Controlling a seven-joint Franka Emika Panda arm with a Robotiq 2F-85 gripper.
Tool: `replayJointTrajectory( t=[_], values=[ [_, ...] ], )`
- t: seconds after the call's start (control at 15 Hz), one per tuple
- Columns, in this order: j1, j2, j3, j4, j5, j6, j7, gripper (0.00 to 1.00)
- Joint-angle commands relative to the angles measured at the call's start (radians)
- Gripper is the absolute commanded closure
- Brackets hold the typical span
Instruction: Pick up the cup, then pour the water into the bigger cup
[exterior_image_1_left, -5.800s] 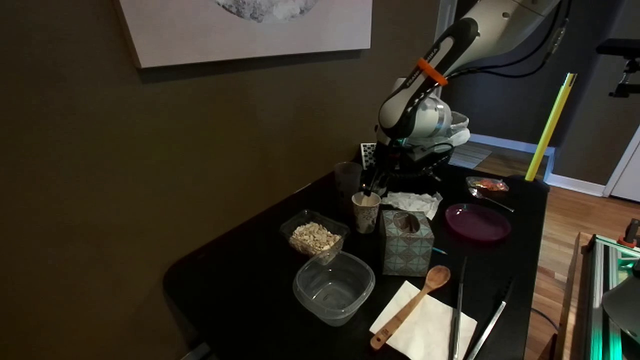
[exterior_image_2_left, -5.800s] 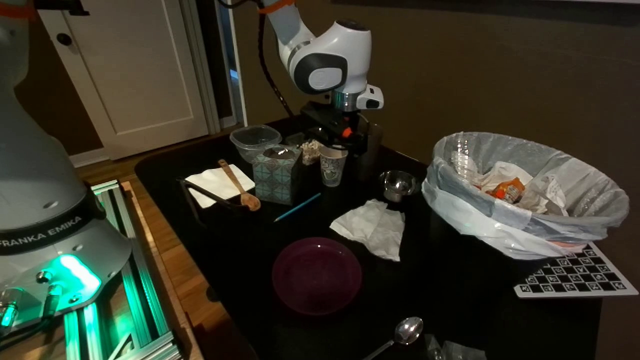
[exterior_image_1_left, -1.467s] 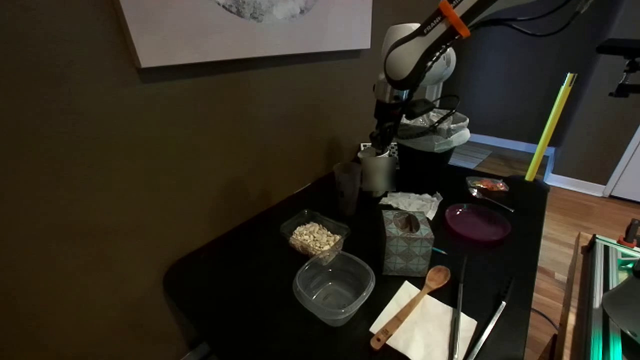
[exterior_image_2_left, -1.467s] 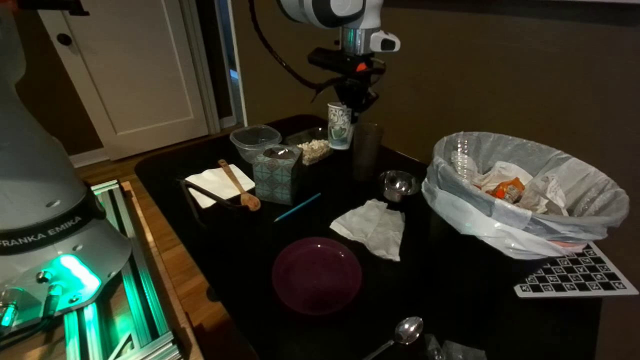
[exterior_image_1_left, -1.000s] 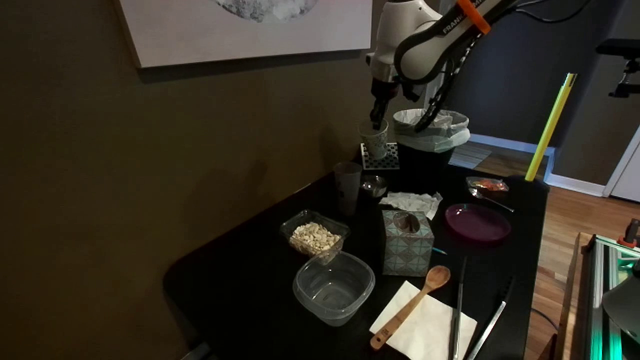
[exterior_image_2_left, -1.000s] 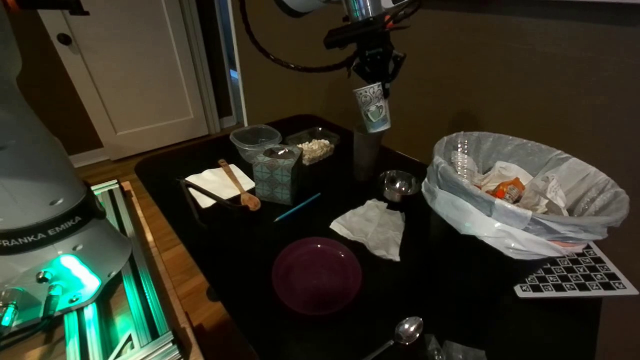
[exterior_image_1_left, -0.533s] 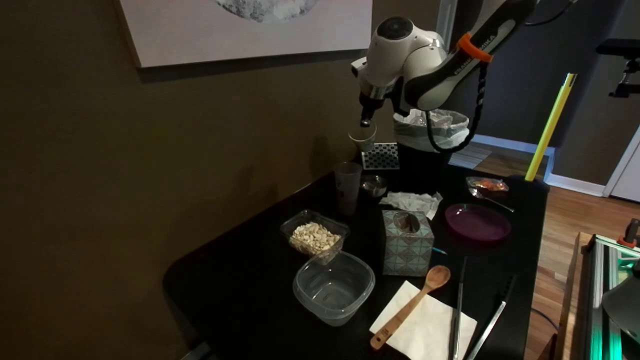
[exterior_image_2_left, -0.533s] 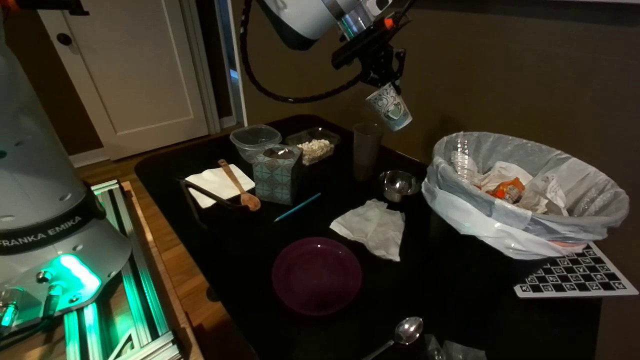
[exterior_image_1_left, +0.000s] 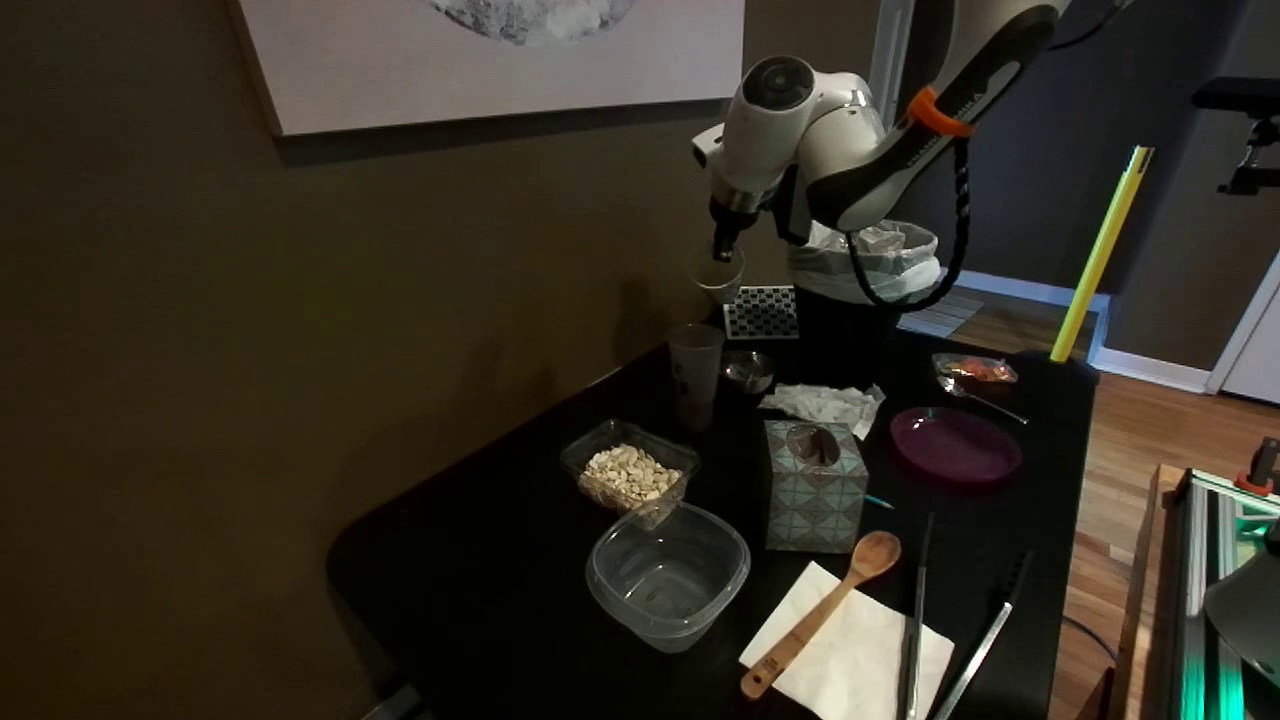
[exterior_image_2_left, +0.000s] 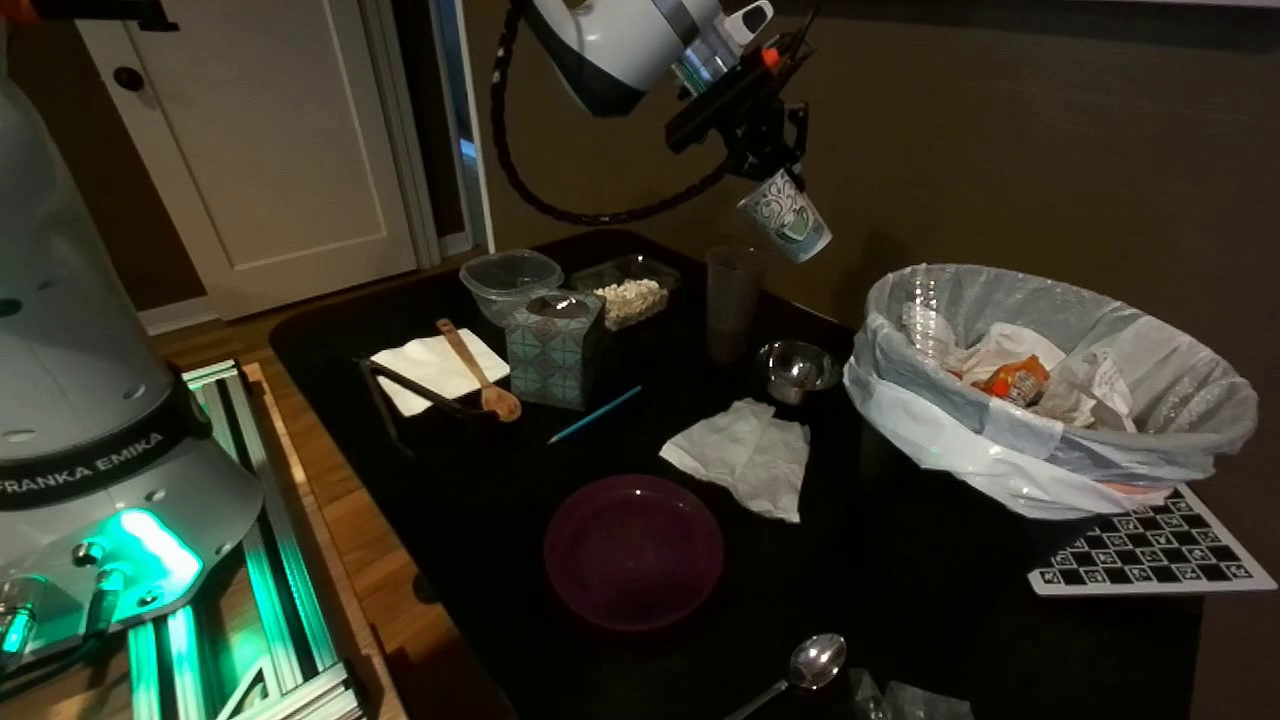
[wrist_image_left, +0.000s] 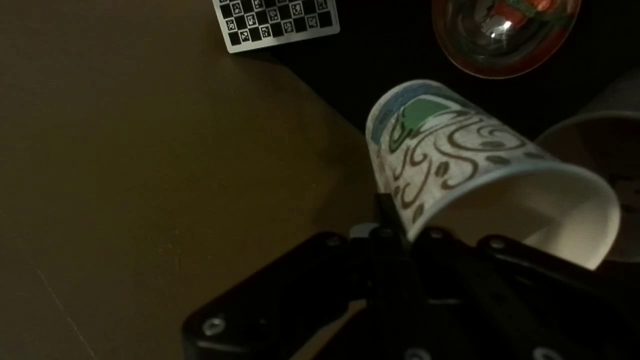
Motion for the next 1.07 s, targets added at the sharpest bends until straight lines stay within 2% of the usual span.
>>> replayJointTrajectory(
  t=[0.0,0.33,0.53,1.0],
  values=[
    [0.031,-0.005,-0.020,0.000,-0.108,-0.019,0.033,0.99],
    [0.060,-0.011,-0.028,-0.003,-0.283,-0.043,0.104,0.99],
    [0.084,-0.021,-0.031,-0.017,-0.397,-0.089,0.219,0.99],
    [0.113,-0.026,-0.019,-0.054,-0.506,-0.213,0.379,0.99]
  ],
)
